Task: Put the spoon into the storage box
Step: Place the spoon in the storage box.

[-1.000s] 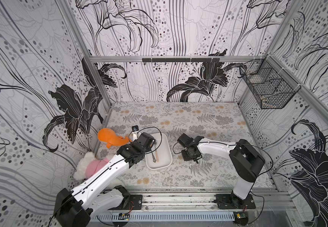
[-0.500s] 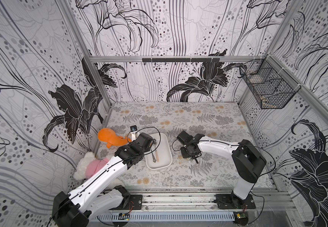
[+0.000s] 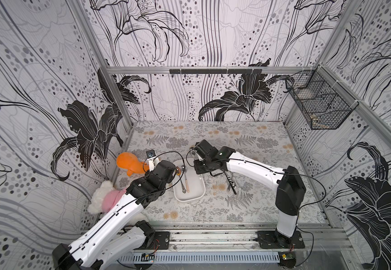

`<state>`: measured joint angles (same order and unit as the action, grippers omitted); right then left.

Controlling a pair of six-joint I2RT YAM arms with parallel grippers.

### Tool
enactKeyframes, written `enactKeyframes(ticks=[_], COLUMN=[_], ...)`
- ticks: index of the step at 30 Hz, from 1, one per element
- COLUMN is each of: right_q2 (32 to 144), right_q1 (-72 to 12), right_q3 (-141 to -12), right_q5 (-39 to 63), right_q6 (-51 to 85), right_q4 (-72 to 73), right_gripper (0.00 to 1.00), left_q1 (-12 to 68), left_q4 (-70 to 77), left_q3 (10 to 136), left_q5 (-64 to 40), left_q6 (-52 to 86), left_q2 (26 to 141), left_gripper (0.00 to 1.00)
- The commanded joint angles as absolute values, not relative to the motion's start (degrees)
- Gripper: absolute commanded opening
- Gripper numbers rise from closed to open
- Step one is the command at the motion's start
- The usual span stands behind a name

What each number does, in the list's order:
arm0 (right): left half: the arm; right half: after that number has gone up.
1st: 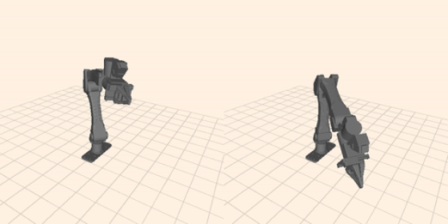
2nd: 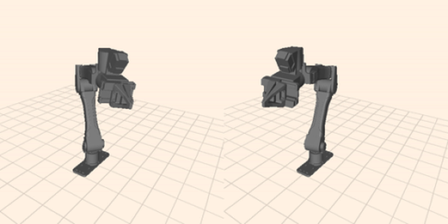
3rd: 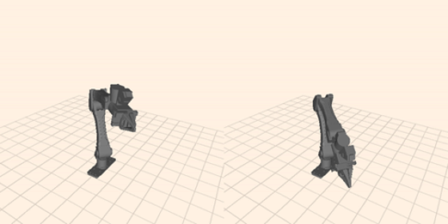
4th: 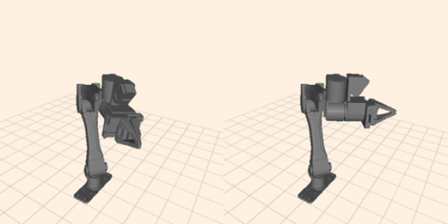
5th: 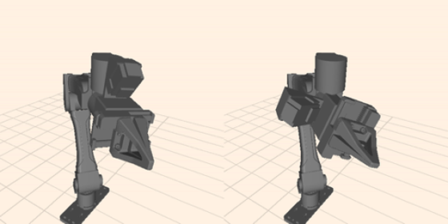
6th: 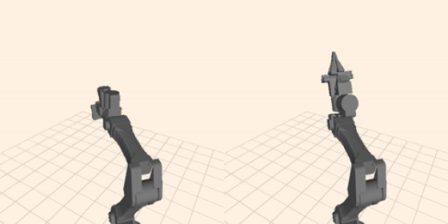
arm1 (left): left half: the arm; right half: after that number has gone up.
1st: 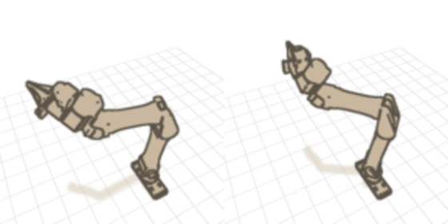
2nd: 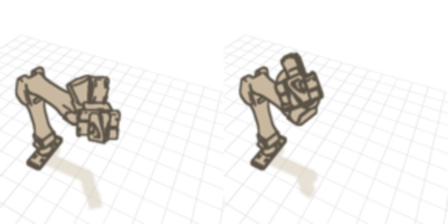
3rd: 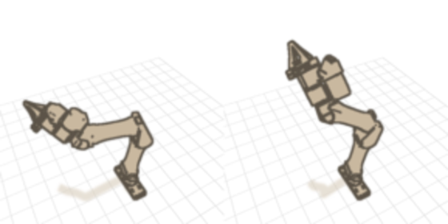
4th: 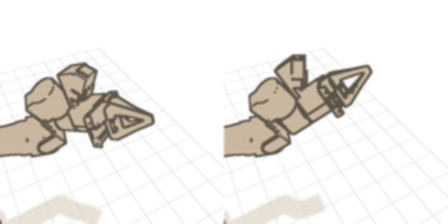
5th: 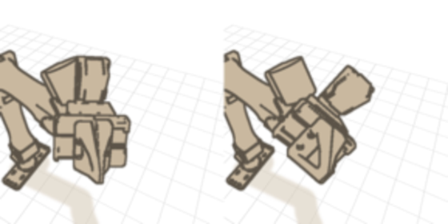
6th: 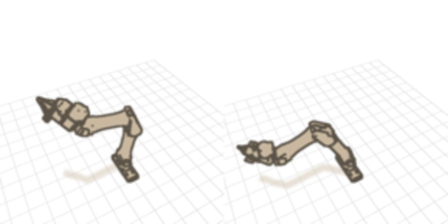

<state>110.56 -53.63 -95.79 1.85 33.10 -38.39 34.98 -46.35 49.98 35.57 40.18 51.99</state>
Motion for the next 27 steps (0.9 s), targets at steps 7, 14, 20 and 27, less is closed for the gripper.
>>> enactKeyframes(ticks=[7, 14, 20, 27], right_q2=[121.3, 123.5, 124.56, 126.45], right_q1=[-55.03, -55.09, -55.11, -55.1], right_q3=[-102.61, -101.22, -99.91, -98.53], right_q5=[4.17, 3.96, 1.29, 2.99], right_q6=[36.64, 37.44, 38.24, 39.29], right_q4=[-39.31, -38.28, -38.61, -36.76], right_gripper=[0.12, 0.12, 0.13, 0.14], left_q1=[34.69, 34.66, 34.72, 34.71], left_q4=[-45.62, -45.49, -45.61, -45.48], left_q3=[49.61, 49.48, 49.5, 49.48], left_q5=[37.87, 37.57, 37.44, 37.28], left_q6=[40.4, 40.43, 40.42, 40.21], left_q2=[51.9, 52.16, 52.65, 52.98], left_gripper=[0.52, 0.52, 0.53, 0.53])
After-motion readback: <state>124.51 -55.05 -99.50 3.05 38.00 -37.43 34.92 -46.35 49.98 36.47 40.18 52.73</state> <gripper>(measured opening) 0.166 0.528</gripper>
